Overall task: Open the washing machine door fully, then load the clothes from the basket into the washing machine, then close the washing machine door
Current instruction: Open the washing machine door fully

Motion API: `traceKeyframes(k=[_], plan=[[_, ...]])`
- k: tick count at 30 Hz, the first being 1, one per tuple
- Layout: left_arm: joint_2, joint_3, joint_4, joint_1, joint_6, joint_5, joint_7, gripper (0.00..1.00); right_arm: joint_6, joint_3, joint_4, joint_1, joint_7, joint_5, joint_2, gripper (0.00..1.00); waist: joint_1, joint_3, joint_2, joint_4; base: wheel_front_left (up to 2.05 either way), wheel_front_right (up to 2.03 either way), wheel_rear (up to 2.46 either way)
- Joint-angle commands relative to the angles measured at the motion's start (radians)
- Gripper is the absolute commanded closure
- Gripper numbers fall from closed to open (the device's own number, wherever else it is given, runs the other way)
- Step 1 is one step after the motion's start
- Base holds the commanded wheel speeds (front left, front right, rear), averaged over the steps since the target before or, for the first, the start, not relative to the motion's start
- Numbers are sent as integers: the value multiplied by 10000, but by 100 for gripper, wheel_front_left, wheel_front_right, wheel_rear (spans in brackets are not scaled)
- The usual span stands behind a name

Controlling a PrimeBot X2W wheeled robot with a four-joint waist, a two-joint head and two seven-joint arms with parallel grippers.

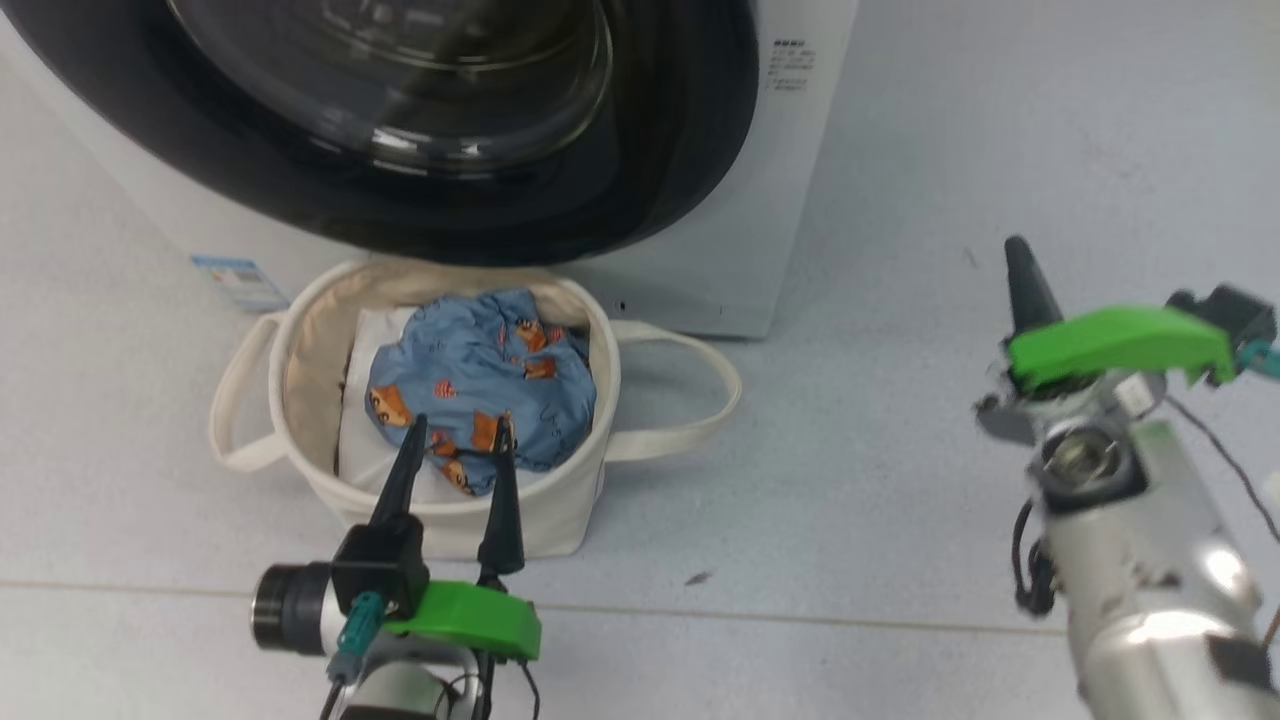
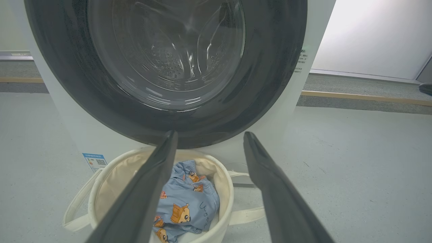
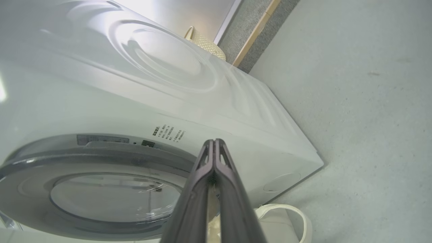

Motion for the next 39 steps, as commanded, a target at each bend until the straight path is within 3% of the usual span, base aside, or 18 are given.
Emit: traceKeyframes(k=[1, 10, 16, 26, 39], plan=[[91, 154, -362, -450, 108, -52, -120, 0, 2, -143, -9, -683, 500, 630, -16, 100, -1, 555, 0, 171, 0, 0, 0], [91, -777, -539, -1421, 657, -368, -120, 0, 2, -1620, 1415, -3939, 4170, 3838, -543, 100, -1, 2365, 0, 758, 0, 0, 0], [91, -1212, -682, -1839, 941, -580, -120, 0, 2, -1786, 1877, -5026, 6194, 4869, -791, 100, -1, 2963, 0, 1071, 0, 0, 0], [91, -1572, -877, -2167, 1224, -752, -120, 0, 2, -1634, 2374, -6010, 7724, 5474, -614, 100, -1, 3527, 0, 1352, 0, 0, 0], [91, -2238, -1033, -2456, 1517, -1117, -120, 0, 2, -1811, 2598, -6807, 8379, 5897, -807, 100, -1, 4041, 0, 1944, 0, 0, 0]])
